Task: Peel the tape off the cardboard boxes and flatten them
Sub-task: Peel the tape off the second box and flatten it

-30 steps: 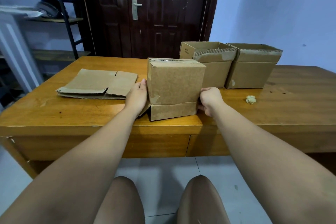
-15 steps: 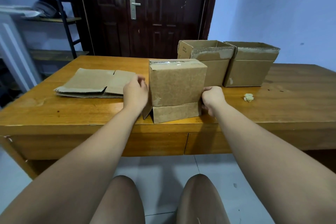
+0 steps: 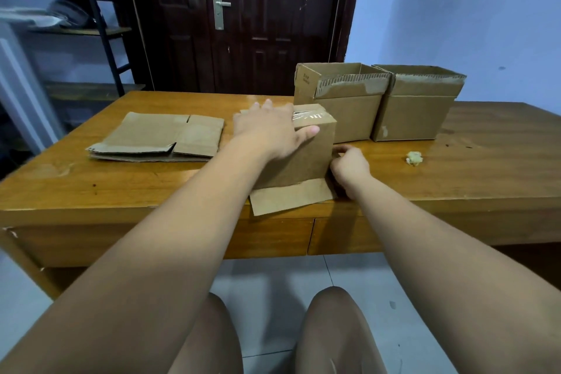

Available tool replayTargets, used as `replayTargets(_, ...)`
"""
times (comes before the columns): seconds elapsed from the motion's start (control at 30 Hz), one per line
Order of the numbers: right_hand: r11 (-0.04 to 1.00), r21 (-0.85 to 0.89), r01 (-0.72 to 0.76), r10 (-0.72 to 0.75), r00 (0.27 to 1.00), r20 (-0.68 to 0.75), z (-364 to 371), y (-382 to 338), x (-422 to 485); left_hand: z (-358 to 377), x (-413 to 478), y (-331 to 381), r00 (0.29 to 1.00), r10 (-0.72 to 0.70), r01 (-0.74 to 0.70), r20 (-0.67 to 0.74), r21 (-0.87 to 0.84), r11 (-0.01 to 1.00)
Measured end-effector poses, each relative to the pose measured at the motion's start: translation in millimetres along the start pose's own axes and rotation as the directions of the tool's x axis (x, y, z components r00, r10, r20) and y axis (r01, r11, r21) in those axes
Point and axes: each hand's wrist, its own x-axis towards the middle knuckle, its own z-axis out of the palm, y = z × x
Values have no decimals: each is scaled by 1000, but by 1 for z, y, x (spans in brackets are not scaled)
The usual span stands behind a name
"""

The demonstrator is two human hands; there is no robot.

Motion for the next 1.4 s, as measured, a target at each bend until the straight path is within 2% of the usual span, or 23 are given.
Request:
replayTargets(0.1, 951, -300, 72, -111, 987, -117, 3, 1, -2, 4, -3, -2, 1000, 4, -4, -16, -9, 1000)
replayTargets(0.17, 926, -365, 96, -164, 973, -160, 4, 3, -5, 5, -5, -3, 1000, 13, -13, -19, -8, 1000)
replayTargets(0.2, 945, -301, 130, -188, 967, -172, 4, 4, -5, 5, -5, -3, 1000, 16, -16, -14, -8, 1000)
replayTargets(0.3, 975, 80, 208, -190, 962, -196, 4, -2, -9, 6, -4, -6, 1000, 26, -26, -12, 1, 1000)
replayTargets(0.43, 924, 367, 110, -111, 994, -19, 4, -27, -6, 10, 1, -8, 998, 56, -55, -28, 38, 998)
replayTargets(0.5, 920, 388, 50, -82, 994, 67, 1, -37, -1, 12, 3, -10, 997, 59, -56, -44, 63, 996)
replayTargets(0.67, 934, 356, 37, -57, 997, 46, -6, -51, 13, 15, 5, -11, 995, 74, -68, -66, 88, 994)
replayTargets(0.83, 936, 333, -115, 31, 968, 248, -17, -56, 10, 17, 5, -11, 994, 69, -62, -85, 83, 995)
replayTargets(1.1, 904, 375, -206, 54, 925, 376, -33, -60, 13, 18, 6, -11, 993, 70, -61, -92, 88, 994)
replayTargets(1.4, 798, 498, -339, 92, 886, 455, -31, -61, 21, 19, 7, -11, 990, 78, -65, -114, 108, 992)
